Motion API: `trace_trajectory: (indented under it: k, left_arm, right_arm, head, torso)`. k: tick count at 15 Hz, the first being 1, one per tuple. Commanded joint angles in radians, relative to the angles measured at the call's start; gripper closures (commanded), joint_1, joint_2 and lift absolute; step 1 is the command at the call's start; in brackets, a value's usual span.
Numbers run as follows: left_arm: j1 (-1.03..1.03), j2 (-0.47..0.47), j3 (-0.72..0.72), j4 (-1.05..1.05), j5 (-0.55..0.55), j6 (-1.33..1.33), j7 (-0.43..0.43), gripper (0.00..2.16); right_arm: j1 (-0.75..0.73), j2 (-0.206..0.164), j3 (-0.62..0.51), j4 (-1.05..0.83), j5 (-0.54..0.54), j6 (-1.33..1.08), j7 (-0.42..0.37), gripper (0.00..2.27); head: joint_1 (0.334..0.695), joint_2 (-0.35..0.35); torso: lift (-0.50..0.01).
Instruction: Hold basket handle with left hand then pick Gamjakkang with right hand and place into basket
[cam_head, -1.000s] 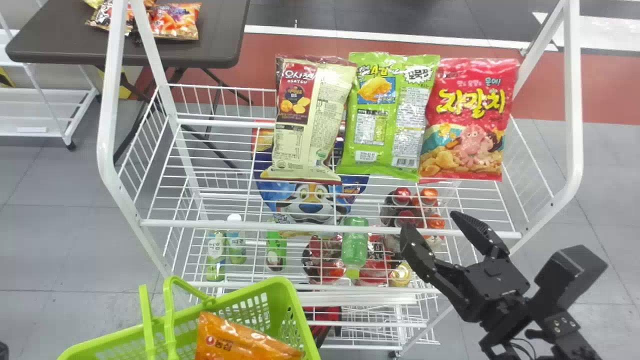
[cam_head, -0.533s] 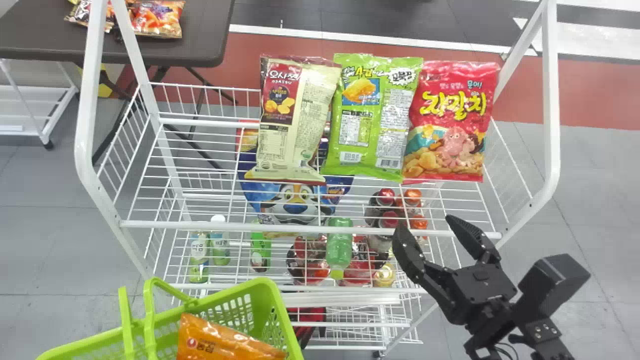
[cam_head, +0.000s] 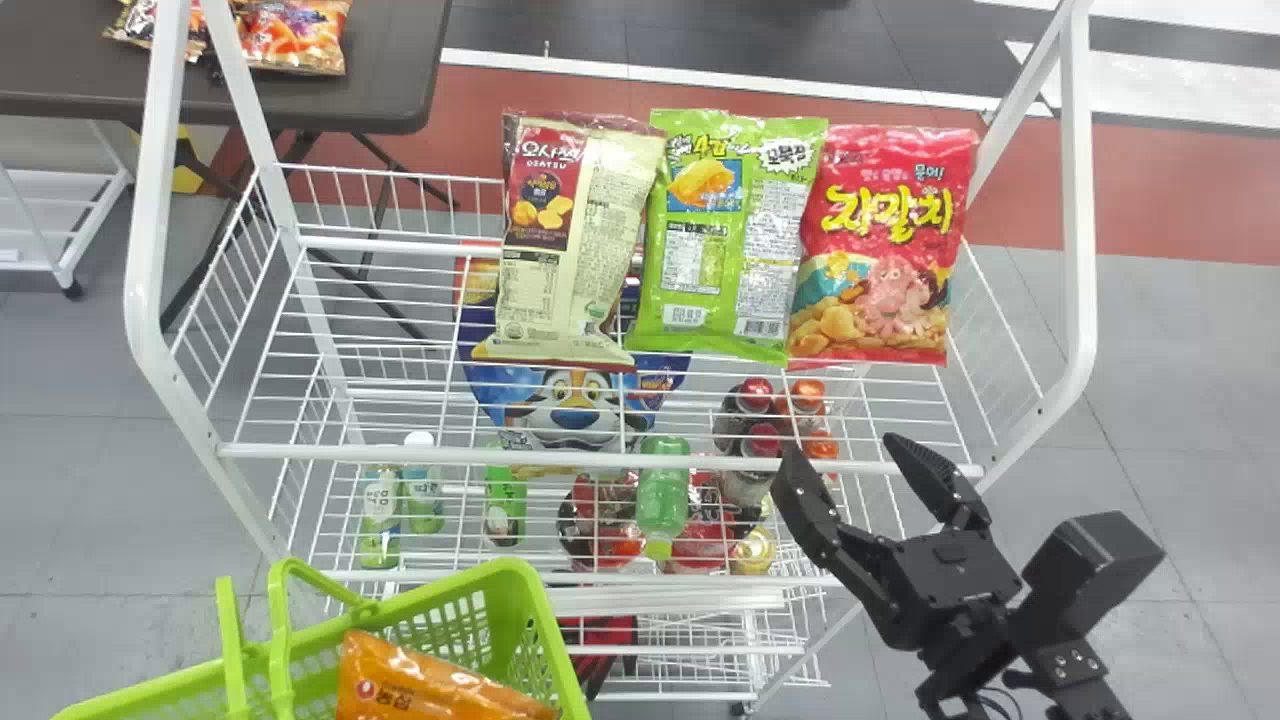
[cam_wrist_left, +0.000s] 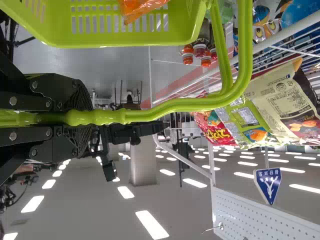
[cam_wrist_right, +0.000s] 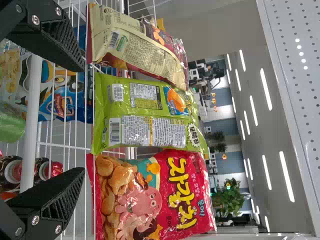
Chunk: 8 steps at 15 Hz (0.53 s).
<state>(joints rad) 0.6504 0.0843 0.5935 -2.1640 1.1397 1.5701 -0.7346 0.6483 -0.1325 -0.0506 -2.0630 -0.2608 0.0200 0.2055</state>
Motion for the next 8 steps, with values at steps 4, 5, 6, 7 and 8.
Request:
trace_trajectory:
  k: [4, 5, 6, 7, 8]
  left_arm:
    - [-0.001, 0.000, -0.004, -0.004, 0.000, 0.001, 0.001, 2.15]
    - [-0.001, 0.000, -0.004, -0.004, 0.000, 0.001, 0.001, 2.15]
    - [-0.001, 0.000, -0.004, -0.004, 0.000, 0.001, 0.001, 2.15]
    - [-0.001, 0.000, -0.004, -0.004, 0.000, 0.001, 0.001, 2.15]
    - [-0.003, 0.000, -0.006, -0.004, 0.000, 0.001, 0.003, 2.15]
  right_arm:
    - [0.001, -0.004, 0.000, 0.001, 0.000, 0.001, 0.000, 0.11]
    - [0.001, -0.004, 0.000, 0.000, 0.000, 0.001, 0.000, 0.11]
    - [0.001, -0.004, 0.000, 0.000, 0.000, -0.002, 0.000, 0.11]
    - [0.001, -0.004, 0.000, 0.000, 0.000, -0.002, 0.000, 0.11]
    - [0.001, -0.004, 0.000, 0.001, 0.000, -0.002, 0.000, 0.11]
  head:
    - [0.695, -0.148]
    - [0.695, -0.149]
    - [0.695, -0.150]
    - [0.695, -0.150]
    - [0.695, -0.150]
  torso:
    - [-0.018]
    - [-0.018]
    - [-0.018]
    - [-0.018]
    - [-0.018]
